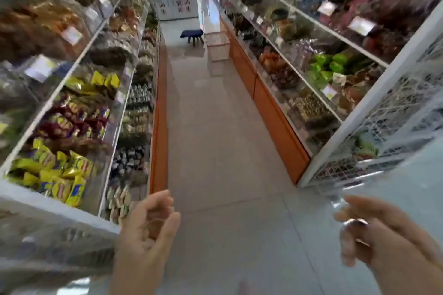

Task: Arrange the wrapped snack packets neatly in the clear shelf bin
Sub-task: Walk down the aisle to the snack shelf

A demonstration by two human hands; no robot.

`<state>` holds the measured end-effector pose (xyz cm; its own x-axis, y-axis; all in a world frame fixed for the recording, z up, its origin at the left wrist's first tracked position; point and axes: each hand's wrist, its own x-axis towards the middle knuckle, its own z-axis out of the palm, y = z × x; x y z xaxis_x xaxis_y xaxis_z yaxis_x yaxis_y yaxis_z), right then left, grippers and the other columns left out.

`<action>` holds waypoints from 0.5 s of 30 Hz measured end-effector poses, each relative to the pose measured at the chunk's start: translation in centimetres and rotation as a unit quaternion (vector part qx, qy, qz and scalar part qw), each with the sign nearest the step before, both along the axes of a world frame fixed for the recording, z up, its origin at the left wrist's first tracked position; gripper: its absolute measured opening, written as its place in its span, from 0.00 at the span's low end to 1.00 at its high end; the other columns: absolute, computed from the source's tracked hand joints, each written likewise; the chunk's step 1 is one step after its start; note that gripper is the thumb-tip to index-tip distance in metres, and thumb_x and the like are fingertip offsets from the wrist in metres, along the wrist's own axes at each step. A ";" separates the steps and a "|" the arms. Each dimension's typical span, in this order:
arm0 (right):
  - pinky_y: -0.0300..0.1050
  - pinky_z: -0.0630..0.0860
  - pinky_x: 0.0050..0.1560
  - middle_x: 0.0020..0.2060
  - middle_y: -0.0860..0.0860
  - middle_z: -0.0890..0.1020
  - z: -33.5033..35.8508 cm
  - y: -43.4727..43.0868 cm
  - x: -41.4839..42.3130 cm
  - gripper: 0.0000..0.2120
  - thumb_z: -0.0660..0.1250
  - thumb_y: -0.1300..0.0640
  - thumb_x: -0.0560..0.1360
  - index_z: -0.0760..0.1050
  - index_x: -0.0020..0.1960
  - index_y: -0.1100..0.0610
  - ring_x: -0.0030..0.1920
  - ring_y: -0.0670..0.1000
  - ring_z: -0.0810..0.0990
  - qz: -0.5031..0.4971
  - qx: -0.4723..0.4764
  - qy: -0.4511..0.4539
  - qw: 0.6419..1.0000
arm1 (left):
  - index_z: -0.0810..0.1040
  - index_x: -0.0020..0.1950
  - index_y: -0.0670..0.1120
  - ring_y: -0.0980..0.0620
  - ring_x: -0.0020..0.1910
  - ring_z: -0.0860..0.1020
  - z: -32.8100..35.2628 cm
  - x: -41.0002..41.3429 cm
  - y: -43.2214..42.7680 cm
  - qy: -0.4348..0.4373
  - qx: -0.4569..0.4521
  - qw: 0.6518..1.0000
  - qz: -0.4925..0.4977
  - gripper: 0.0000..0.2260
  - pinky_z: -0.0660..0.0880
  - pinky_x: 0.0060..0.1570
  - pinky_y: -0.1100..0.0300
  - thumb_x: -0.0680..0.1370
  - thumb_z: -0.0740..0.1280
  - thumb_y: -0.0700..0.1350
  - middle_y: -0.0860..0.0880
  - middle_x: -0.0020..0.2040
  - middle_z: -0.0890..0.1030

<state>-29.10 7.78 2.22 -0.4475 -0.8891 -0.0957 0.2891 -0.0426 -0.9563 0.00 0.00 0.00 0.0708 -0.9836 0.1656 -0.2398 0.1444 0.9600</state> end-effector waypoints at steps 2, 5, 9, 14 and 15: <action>0.46 0.76 0.24 0.35 0.59 0.82 -4.4 -2.0 2.2 0.10 0.66 0.70 0.68 0.82 0.44 0.60 0.25 0.53 0.76 0.013 0.100 0.051 0.994 | 0.77 0.52 0.55 0.61 0.41 0.77 -3.3 -1.4 -2.3 0.003 0.071 0.997 0.027 0.13 0.73 0.43 0.72 0.73 0.71 0.40 0.49 0.47 0.80; 0.39 0.78 0.33 0.37 0.55 0.82 -9.7 -4.8 3.5 0.13 0.65 0.73 0.72 0.78 0.49 0.58 0.30 0.51 0.79 0.046 0.222 0.101 0.969 | 0.75 0.55 0.51 0.60 0.43 0.77 -6.5 -3.6 -6.6 -0.024 0.158 0.987 0.025 0.13 0.72 0.45 0.72 0.75 0.67 0.36 0.48 0.50 0.79; 0.29 0.74 0.36 0.39 0.48 0.82 -12.4 -11.9 1.5 0.15 0.68 0.67 0.72 0.76 0.49 0.47 0.36 0.47 0.80 0.059 0.299 0.160 0.939 | 0.74 0.57 0.48 0.61 0.43 0.76 -9.2 -6.8 -15.4 -0.048 0.196 0.979 0.032 0.13 0.72 0.46 0.71 0.75 0.67 0.36 0.48 0.50 0.78; 0.39 0.77 0.43 0.41 0.43 0.80 -12.7 -28.0 -2.4 0.13 0.67 0.63 0.74 0.75 0.51 0.45 0.41 0.49 0.81 0.085 0.288 0.197 0.933 | 0.74 0.57 0.53 0.60 0.47 0.76 -9.7 -9.6 -27.1 -0.059 0.227 0.971 0.049 0.14 0.73 0.49 0.71 0.75 0.67 0.38 0.52 0.50 0.79; 0.42 0.78 0.45 0.41 0.44 0.80 -12.7 -31.6 -2.7 0.13 0.67 0.62 0.74 0.75 0.52 0.46 0.42 0.48 0.81 0.100 0.281 0.199 0.933 | 0.74 0.57 0.54 0.60 0.48 0.76 -9.6 -9.8 -29.2 -0.059 0.236 0.969 0.052 0.14 0.73 0.49 0.71 0.75 0.67 0.38 0.52 0.50 0.79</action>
